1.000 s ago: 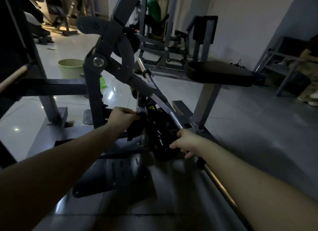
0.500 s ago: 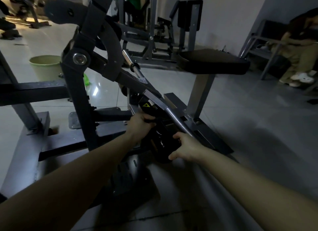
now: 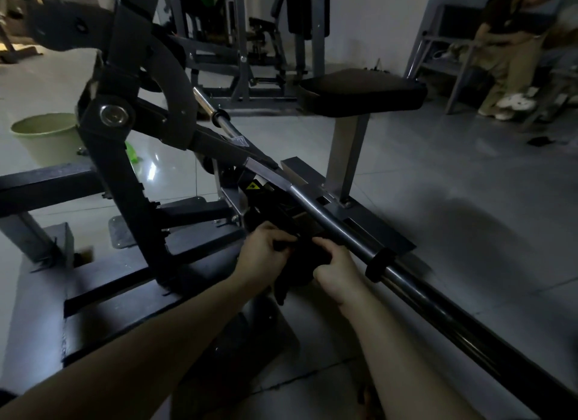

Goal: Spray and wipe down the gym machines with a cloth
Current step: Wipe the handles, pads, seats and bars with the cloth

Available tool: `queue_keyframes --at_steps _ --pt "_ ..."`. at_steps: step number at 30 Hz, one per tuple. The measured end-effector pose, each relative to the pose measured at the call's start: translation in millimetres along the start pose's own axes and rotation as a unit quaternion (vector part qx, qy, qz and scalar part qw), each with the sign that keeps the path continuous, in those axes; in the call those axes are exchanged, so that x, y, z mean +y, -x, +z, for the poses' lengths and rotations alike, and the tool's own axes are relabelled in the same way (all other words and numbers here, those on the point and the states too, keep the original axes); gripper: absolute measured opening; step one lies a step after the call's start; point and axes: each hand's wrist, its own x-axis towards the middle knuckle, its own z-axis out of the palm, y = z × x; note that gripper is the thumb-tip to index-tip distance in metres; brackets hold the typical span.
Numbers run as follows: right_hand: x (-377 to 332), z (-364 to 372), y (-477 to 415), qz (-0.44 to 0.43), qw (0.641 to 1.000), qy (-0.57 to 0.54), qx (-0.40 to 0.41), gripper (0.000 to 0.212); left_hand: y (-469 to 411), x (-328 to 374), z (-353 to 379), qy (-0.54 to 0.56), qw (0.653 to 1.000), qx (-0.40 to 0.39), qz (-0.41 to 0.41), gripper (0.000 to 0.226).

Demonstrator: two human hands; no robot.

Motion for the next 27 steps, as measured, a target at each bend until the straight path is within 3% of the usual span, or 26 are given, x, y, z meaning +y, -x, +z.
queue_keyframes --at_steps 4,8,11,13,16,22,24,27 --pt "3.0 0.3 1.0 -0.013 1.000 0.016 -0.003 0.074 -31.0 -18.4 -2.8 0.064 0.992 0.083 -0.063 0.031" --pt "11.0 2.7 -3.5 -0.026 1.000 -0.002 0.011 0.070 -56.2 -56.0 -11.3 0.113 0.981 0.116 -0.111 0.057" --pt "17.2 10.7 -4.1 -0.041 0.998 -0.020 0.041 0.068 -68.4 -81.1 -12.2 0.149 0.973 0.128 -0.119 0.053" --pt "20.6 15.8 -4.3 -0.053 0.997 -0.029 0.052 0.068 -58.1 -57.5 -16.2 0.162 0.969 0.143 -0.121 0.048" --pt "22.6 18.1 -4.8 -0.062 0.996 -0.033 0.062 0.061 -36.8 -30.3 -5.2 0.140 0.977 0.109 -0.119 0.047" --pt "28.5 19.2 -3.3 -0.067 0.991 -0.083 0.078 0.055 14.4 -10.3 22.3 0.010 1.000 0.010 0.001 0.045" --pt "32.0 15.9 -5.2 -0.061 0.991 -0.102 0.064 0.055 18.4 -11.1 23.7 -0.002 1.000 0.018 0.012 0.045" --pt "36.1 13.1 -7.3 -0.066 0.991 -0.103 0.052 0.056 2.5 -22.4 15.8 0.027 0.996 0.068 -0.043 0.042"
